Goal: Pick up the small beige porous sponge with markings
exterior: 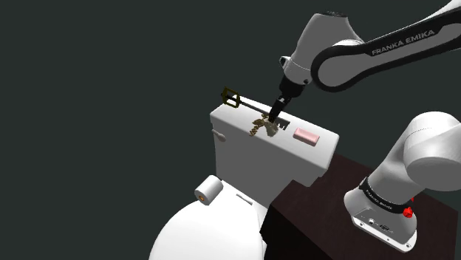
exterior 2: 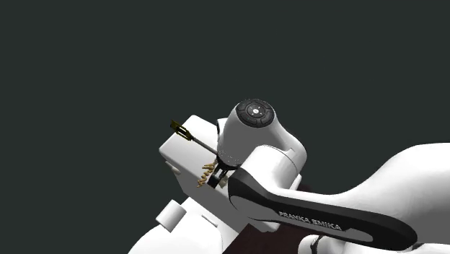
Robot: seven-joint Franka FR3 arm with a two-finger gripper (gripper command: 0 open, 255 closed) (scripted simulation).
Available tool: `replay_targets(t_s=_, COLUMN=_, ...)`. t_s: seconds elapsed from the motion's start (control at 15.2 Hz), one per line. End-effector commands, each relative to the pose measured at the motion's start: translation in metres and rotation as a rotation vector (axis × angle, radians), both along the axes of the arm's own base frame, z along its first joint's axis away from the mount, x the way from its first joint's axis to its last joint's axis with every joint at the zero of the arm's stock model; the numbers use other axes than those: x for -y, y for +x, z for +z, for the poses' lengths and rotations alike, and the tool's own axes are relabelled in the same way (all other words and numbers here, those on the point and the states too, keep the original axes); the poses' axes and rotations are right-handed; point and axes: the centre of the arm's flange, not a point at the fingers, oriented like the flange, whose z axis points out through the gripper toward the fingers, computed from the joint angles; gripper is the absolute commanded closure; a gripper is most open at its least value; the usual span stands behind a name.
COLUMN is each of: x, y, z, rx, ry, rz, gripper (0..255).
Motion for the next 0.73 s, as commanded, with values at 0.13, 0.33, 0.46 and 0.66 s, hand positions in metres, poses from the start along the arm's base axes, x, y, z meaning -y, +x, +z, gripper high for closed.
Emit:
replay_targets(t_s=0.13, x=-0.003, y=0.003, z=-0.024, rx=0.002, ry=0.0, rz=0.008, gripper=0)
replay_targets(t_s=0.33, x=-0.003, y=0.003, z=-0.04, rx=0.002, ry=0.0, rz=0.008, gripper=0)
replay_targets(t_s=0.46, x=-0.003, y=0.003, z=-0.048, rx=0.002, ry=0.0, rz=0.008, gripper=0)
replay_targets(t_s=0.66, x=-0.003, y=0.003, z=-0.048, rx=0.002, ry=0.0, rz=0.008, gripper=255)
